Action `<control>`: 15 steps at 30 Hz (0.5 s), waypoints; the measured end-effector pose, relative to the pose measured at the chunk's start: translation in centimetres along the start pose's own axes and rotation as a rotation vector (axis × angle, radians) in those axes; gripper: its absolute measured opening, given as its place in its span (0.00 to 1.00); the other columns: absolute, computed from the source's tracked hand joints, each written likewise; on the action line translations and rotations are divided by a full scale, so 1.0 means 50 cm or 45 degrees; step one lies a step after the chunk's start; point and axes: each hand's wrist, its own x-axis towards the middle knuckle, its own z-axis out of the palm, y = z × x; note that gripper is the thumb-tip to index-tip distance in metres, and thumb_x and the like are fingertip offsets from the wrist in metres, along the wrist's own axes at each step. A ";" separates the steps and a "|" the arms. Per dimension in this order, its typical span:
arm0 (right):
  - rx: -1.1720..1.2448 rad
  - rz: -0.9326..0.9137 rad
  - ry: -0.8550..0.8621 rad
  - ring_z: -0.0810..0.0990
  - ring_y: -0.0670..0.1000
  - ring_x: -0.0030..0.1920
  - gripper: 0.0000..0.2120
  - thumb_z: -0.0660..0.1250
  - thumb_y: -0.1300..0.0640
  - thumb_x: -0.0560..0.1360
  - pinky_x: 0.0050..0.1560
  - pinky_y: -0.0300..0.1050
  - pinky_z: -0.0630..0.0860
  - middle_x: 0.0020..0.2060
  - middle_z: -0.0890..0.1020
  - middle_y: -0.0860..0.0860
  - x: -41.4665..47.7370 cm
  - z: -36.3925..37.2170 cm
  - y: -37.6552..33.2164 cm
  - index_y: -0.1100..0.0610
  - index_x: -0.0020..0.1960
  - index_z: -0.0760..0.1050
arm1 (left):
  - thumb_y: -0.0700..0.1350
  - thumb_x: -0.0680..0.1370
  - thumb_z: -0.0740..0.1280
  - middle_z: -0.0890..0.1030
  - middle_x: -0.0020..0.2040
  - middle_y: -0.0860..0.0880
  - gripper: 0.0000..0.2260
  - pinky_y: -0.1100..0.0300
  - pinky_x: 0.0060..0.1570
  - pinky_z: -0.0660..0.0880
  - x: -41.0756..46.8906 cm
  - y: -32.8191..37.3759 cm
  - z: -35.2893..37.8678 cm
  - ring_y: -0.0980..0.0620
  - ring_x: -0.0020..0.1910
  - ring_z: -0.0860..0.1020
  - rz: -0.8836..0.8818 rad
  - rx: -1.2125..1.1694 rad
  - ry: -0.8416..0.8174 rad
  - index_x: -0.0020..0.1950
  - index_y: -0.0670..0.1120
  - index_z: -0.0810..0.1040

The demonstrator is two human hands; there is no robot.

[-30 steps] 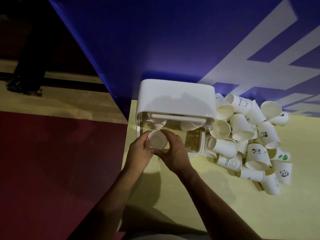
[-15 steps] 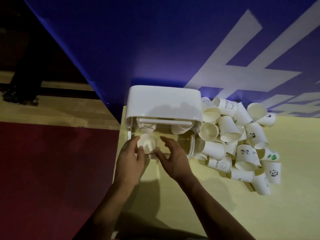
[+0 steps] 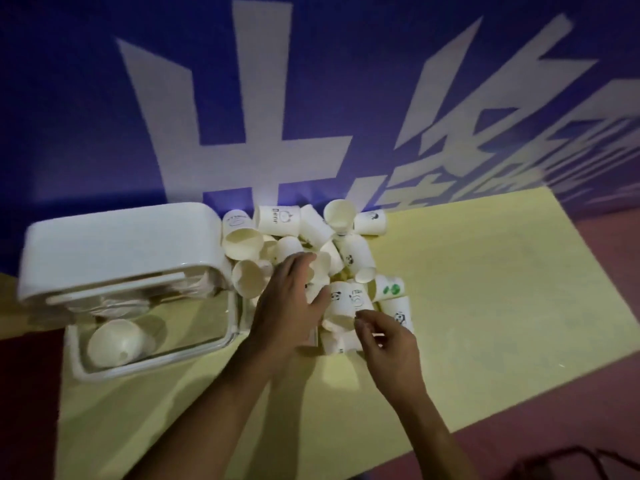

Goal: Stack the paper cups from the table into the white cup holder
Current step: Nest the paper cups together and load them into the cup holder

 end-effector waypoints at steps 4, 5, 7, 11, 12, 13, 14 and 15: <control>0.038 0.026 -0.028 0.83 0.41 0.44 0.08 0.70 0.58 0.80 0.42 0.30 0.74 0.46 0.86 0.40 0.038 -0.094 0.058 0.47 0.53 0.84 | 0.59 0.75 0.73 0.71 0.74 0.47 0.34 0.51 0.68 0.70 0.156 0.063 0.082 0.46 0.71 0.69 -0.037 0.250 0.002 0.75 0.48 0.67; 0.039 0.023 -0.037 0.83 0.41 0.44 0.09 0.70 0.58 0.80 0.42 0.32 0.75 0.45 0.86 0.38 0.050 -0.114 0.068 0.44 0.52 0.83 | 0.60 0.74 0.74 0.72 0.73 0.46 0.35 0.51 0.68 0.70 0.195 0.074 0.097 0.45 0.70 0.69 -0.060 0.301 0.022 0.75 0.47 0.67; 0.059 0.022 -0.058 0.84 0.41 0.43 0.10 0.70 0.59 0.79 0.41 0.33 0.76 0.43 0.85 0.36 0.075 -0.148 0.087 0.43 0.48 0.82 | 0.62 0.73 0.74 0.73 0.72 0.46 0.36 0.51 0.67 0.69 0.264 0.084 0.124 0.44 0.69 0.70 -0.105 0.446 0.032 0.74 0.46 0.68; 0.089 0.050 -0.109 0.84 0.45 0.43 0.07 0.71 0.60 0.79 0.41 0.36 0.77 0.44 0.87 0.41 0.133 -0.204 0.133 0.49 0.49 0.84 | 0.64 0.73 0.73 0.75 0.70 0.45 0.35 0.51 0.66 0.68 0.337 0.082 0.171 0.44 0.66 0.71 -0.245 0.727 -0.066 0.72 0.47 0.68; 0.091 0.060 -0.122 0.84 0.45 0.43 0.06 0.71 0.60 0.79 0.41 0.37 0.77 0.44 0.87 0.42 0.149 -0.216 0.142 0.50 0.50 0.84 | 0.63 0.73 0.73 0.76 0.68 0.45 0.33 0.51 0.66 0.68 0.344 0.082 0.180 0.43 0.66 0.72 -0.272 0.753 -0.091 0.71 0.46 0.68; 0.085 0.062 -0.131 0.84 0.45 0.43 0.06 0.71 0.59 0.79 0.41 0.37 0.77 0.44 0.87 0.42 0.164 -0.227 0.150 0.50 0.50 0.84 | 0.61 0.73 0.73 0.77 0.67 0.44 0.32 0.50 0.65 0.69 0.348 0.084 0.187 0.43 0.65 0.72 -0.291 0.760 -0.096 0.70 0.46 0.69; 0.072 0.061 -0.137 0.84 0.44 0.43 0.06 0.71 0.59 0.79 0.40 0.36 0.77 0.44 0.87 0.42 0.180 -0.237 0.156 0.50 0.50 0.84 | 0.59 0.74 0.73 0.77 0.66 0.44 0.30 0.51 0.65 0.69 0.351 0.087 0.191 0.43 0.65 0.73 -0.307 0.756 -0.088 0.69 0.45 0.69; 0.053 0.065 -0.143 0.84 0.42 0.43 0.06 0.71 0.59 0.79 0.40 0.34 0.77 0.44 0.86 0.42 0.197 -0.244 0.160 0.49 0.50 0.84 | 0.58 0.73 0.74 0.78 0.66 0.44 0.29 0.51 0.64 0.70 0.352 0.092 0.190 0.43 0.64 0.73 -0.318 0.745 -0.072 0.69 0.45 0.70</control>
